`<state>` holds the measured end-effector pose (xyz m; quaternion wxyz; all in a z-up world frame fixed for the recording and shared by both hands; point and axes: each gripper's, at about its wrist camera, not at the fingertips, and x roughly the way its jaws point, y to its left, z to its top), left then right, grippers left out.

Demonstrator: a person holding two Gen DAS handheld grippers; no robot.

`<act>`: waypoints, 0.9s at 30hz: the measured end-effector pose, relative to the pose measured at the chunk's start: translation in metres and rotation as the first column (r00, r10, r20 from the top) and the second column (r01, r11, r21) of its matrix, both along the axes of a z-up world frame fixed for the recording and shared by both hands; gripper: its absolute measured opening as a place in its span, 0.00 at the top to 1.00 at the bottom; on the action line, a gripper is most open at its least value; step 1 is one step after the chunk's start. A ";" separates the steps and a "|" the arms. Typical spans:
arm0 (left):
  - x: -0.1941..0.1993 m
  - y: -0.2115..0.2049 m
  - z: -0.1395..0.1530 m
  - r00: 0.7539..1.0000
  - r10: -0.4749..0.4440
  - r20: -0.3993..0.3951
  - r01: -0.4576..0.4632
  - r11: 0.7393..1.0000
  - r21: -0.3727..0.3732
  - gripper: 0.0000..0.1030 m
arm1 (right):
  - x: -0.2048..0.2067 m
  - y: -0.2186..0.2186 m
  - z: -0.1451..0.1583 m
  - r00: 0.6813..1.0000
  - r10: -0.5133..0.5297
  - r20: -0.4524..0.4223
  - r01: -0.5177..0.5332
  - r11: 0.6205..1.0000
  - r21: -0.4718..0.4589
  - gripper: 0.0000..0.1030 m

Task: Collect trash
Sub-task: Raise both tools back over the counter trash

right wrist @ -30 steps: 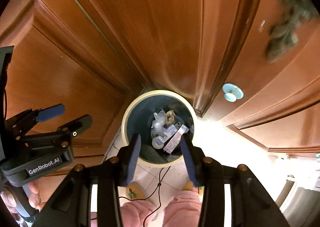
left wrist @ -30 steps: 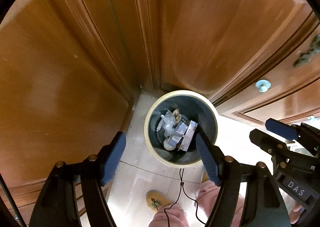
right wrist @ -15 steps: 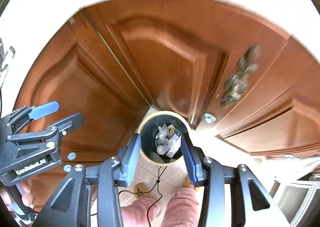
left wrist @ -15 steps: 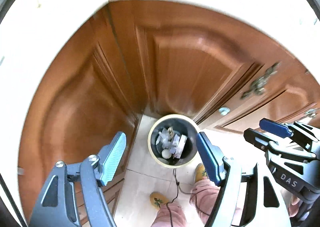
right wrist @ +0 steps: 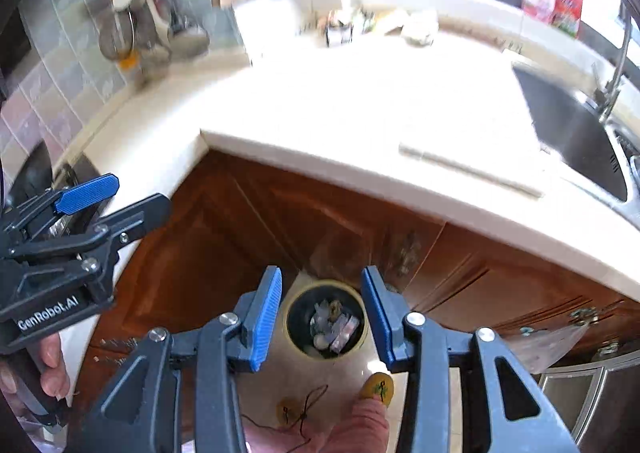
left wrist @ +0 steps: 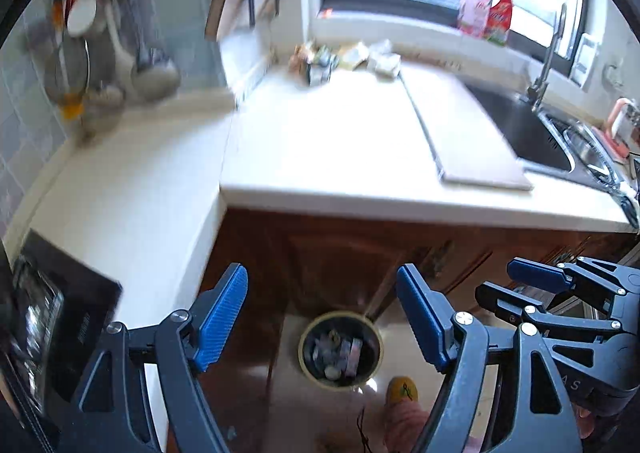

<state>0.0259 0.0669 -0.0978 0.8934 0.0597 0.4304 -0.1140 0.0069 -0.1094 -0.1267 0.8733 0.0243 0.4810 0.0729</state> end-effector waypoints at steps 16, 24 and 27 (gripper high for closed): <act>0.037 -0.023 0.127 0.968 -0.068 0.240 0.075 0.997 -0.017 0.11 | 0.022 -0.024 0.139 0.970 -0.081 0.228 0.093 0.995 -0.042 0.59; 0.095 -0.052 0.154 0.955 -0.020 0.295 0.024 1.000 -0.010 0.07 | 0.082 -0.057 0.172 0.958 -0.024 0.285 0.054 0.994 -0.097 0.48; 0.127 -0.066 0.153 0.956 0.020 0.294 -0.020 1.000 -0.002 0.05 | 0.115 -0.075 0.176 0.959 0.005 0.284 0.024 0.995 -0.098 0.48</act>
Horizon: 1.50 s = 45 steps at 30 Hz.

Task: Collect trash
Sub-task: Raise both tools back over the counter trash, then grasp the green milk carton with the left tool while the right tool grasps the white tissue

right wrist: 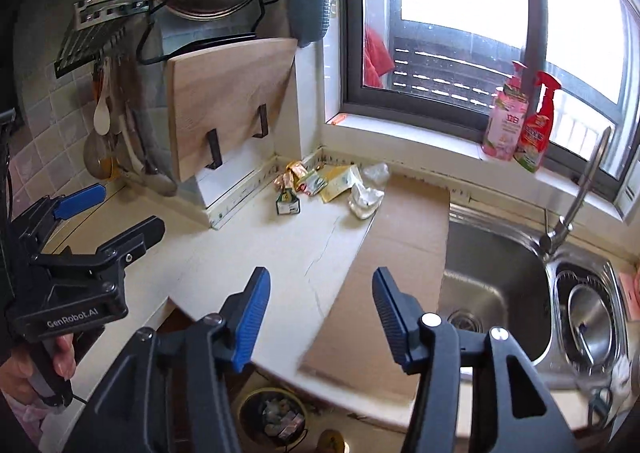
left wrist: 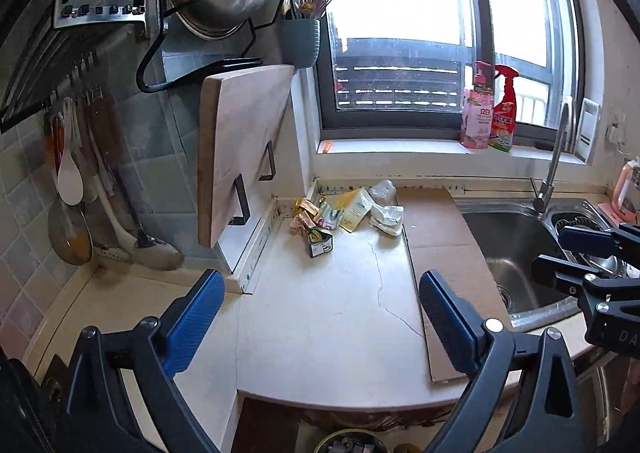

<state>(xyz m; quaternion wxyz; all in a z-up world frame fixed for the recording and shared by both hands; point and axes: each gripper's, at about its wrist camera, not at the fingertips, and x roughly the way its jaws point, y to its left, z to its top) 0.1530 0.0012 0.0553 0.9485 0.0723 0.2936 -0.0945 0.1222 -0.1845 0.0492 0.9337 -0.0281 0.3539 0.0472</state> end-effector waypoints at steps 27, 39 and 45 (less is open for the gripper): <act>0.335 -0.062 -0.175 0.865 0.306 -0.398 -0.308 0.949 0.061 0.05 | 0.379 -0.138 -0.164 0.908 0.084 -0.411 0.083 0.924 0.372 0.48; 0.377 -0.043 -0.230 0.794 0.358 -0.492 -0.393 0.919 0.034 0.05 | 0.407 -0.123 -0.217 0.884 0.090 -0.459 0.084 0.934 0.346 0.48; 0.386 -0.036 -0.240 0.773 0.333 -0.540 -0.405 0.914 -0.016 0.30 | 0.406 -0.107 -0.219 0.895 0.111 -0.431 0.032 0.950 0.311 0.69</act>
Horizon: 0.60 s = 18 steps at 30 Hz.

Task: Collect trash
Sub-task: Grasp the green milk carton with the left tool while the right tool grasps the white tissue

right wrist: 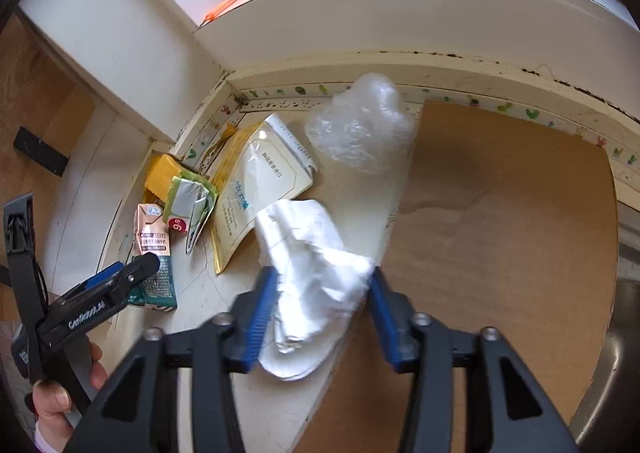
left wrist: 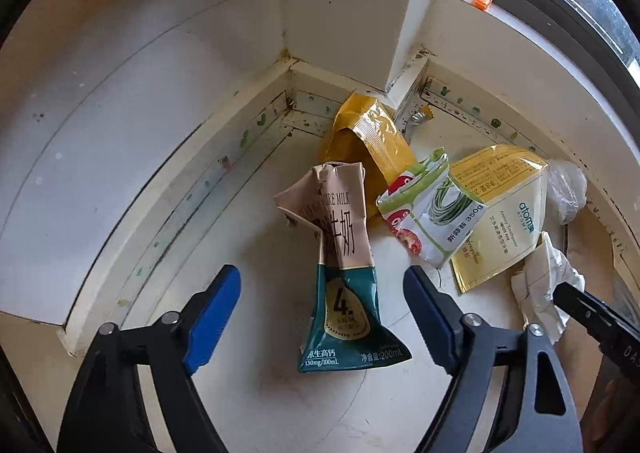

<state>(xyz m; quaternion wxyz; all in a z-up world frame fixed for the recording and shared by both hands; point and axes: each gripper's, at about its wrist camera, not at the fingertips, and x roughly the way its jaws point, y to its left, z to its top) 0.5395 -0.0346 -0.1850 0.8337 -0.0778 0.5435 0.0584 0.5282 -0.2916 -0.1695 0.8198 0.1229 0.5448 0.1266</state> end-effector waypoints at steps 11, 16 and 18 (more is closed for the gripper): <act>-0.015 -0.004 0.003 1.000 -0.020 0.009 0.021 0.996 -0.092 0.71 | -0.026 0.002 0.015 0.998 0.014 0.058 -0.015 1.000 0.018 0.85; -0.036 -0.011 0.022 0.998 -0.047 0.051 0.052 0.994 -0.098 0.71 | -0.042 0.004 0.028 0.996 0.019 0.084 -0.022 0.999 0.031 0.85; -0.047 -0.014 0.031 0.996 -0.060 0.071 0.067 0.992 -0.108 0.71 | -0.051 0.006 0.033 0.996 0.019 0.091 -0.022 0.999 0.037 0.85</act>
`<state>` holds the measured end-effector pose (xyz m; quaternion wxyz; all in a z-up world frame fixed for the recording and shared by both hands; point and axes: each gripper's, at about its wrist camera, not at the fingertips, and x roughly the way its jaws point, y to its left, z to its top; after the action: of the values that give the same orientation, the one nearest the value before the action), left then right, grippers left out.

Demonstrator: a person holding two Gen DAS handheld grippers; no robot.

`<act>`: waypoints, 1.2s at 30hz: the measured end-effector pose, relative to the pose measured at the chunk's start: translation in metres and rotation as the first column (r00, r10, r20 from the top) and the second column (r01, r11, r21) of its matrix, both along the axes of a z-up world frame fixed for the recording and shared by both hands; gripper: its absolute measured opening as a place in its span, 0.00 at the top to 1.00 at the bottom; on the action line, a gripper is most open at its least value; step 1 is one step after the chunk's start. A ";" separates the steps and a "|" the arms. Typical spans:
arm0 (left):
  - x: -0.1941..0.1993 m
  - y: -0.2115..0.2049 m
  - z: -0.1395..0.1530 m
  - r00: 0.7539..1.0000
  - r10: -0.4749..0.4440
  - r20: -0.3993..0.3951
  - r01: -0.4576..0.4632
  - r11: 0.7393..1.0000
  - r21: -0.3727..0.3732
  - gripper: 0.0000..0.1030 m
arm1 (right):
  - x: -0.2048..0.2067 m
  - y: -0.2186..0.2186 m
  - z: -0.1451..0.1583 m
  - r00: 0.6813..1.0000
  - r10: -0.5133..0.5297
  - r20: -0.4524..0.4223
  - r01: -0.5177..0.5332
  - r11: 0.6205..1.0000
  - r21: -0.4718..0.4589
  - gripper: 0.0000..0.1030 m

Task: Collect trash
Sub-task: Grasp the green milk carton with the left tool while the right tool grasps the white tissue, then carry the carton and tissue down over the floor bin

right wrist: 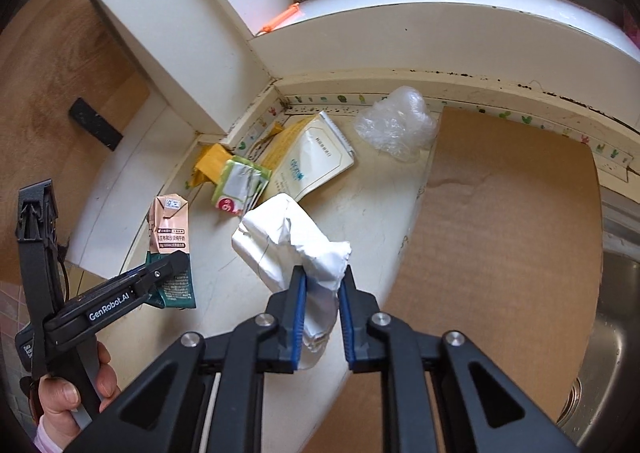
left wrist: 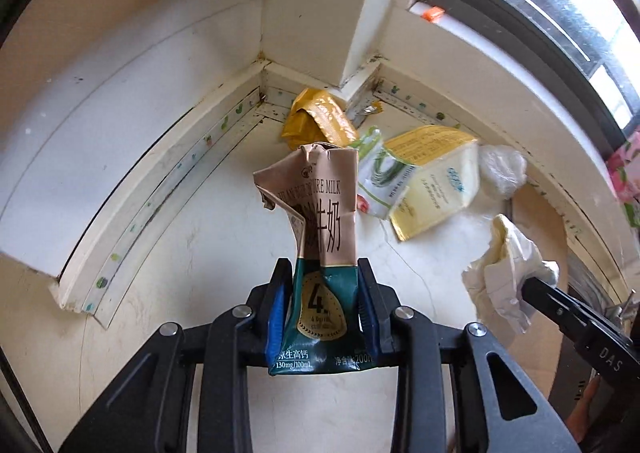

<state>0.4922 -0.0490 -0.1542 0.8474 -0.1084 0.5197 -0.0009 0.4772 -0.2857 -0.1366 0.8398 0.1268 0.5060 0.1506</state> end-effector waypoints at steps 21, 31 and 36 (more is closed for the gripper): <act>-0.178 -0.012 0.081 0.967 -0.207 0.148 0.222 0.971 -0.092 0.71 | -0.163 0.037 0.067 0.993 -0.001 0.121 0.007 0.999 -0.051 0.85; -0.275 0.016 0.098 0.944 -0.270 0.191 0.292 0.951 -0.099 0.71 | -0.269 0.070 0.087 0.986 -0.042 0.163 0.050 0.998 -0.046 0.85; -0.314 0.039 0.096 0.942 -0.276 0.189 0.298 0.949 -0.099 0.71 | -0.316 0.089 0.084 0.986 -0.058 0.155 0.066 0.997 -0.046 0.85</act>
<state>0.1778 -0.0095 -0.0586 0.8716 -0.0843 0.4533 -0.1668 0.1613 -0.1970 -0.0525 0.8835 0.1089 0.4393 0.1209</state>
